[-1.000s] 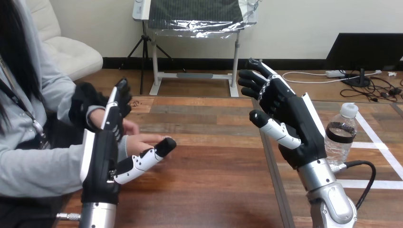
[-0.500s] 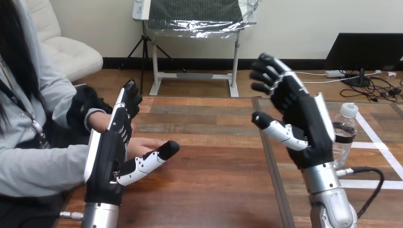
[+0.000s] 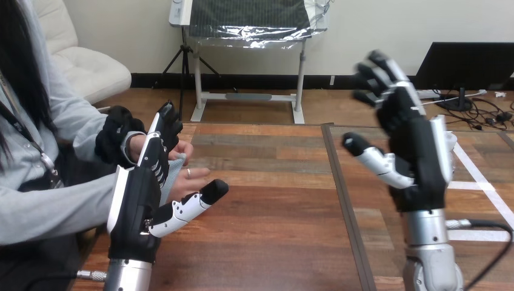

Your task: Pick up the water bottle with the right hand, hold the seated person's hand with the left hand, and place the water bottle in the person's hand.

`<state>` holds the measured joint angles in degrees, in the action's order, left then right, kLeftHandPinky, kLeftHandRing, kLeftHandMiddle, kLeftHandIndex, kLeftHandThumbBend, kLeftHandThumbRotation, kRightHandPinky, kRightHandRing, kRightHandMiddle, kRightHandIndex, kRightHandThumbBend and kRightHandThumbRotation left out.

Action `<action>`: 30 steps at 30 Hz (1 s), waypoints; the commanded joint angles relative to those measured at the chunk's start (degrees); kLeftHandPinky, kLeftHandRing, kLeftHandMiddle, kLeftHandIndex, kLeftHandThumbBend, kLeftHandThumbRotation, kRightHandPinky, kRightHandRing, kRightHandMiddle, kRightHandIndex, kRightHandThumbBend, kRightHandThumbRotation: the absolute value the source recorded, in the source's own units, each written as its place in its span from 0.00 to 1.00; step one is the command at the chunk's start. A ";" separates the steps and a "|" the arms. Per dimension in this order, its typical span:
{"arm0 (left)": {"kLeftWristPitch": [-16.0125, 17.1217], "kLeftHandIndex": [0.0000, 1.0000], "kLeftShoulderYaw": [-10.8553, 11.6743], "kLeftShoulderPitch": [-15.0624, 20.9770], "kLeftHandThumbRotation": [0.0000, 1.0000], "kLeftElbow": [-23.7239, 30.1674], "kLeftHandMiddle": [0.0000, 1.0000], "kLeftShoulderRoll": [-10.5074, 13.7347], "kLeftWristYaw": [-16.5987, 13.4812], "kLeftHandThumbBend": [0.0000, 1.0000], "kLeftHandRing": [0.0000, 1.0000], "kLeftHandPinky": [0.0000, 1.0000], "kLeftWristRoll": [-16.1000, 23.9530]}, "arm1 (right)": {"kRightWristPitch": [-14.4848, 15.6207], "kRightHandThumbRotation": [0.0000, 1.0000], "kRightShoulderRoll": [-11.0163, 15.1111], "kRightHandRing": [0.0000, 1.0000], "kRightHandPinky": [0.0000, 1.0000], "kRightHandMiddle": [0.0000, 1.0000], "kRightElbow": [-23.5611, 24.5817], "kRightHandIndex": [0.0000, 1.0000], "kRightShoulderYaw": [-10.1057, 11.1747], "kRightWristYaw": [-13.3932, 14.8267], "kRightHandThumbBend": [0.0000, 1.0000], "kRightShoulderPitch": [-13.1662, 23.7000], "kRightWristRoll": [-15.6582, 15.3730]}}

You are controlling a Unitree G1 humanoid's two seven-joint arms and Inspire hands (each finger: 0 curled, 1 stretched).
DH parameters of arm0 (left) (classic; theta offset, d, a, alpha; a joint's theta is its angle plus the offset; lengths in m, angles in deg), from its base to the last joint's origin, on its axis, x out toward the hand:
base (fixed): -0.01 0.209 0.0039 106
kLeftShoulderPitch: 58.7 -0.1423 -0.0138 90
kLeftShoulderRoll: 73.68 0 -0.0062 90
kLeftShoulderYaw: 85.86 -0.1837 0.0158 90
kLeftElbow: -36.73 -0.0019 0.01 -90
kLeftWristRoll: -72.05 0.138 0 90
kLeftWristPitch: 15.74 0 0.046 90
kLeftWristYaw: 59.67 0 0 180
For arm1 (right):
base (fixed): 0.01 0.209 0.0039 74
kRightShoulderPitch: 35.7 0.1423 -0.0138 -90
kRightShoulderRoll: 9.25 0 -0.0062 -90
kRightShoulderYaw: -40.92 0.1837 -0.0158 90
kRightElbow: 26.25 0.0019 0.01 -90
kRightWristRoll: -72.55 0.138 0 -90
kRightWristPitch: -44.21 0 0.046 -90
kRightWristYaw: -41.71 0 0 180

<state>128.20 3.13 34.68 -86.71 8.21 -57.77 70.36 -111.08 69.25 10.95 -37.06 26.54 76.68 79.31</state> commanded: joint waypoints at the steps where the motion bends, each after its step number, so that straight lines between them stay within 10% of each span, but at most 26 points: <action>1: -0.07 0.96 0.83 1.93 0.46 1.08 0.96 -0.74 0.71 1.00 0.94 0.95 -0.49 | -2.25 0.52 1.52 0.86 0.84 0.87 -1.33 0.90 1.94 4.37 1.00 3.19 -1.60; 30: -0.67 0.95 2.48 1.94 0.49 1.03 0.95 -1.73 3.16 1.00 0.94 0.97 -1.40 | 1.21 0.47 5.07 0.97 0.99 0.95 -8.44 0.98 4.99 8.74 1.00 6.32 1.91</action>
<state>127.49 4.92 34.59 -86.71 6.71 -55.10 69.83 -110.55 73.13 3.21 -32.58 34.76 77.27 80.97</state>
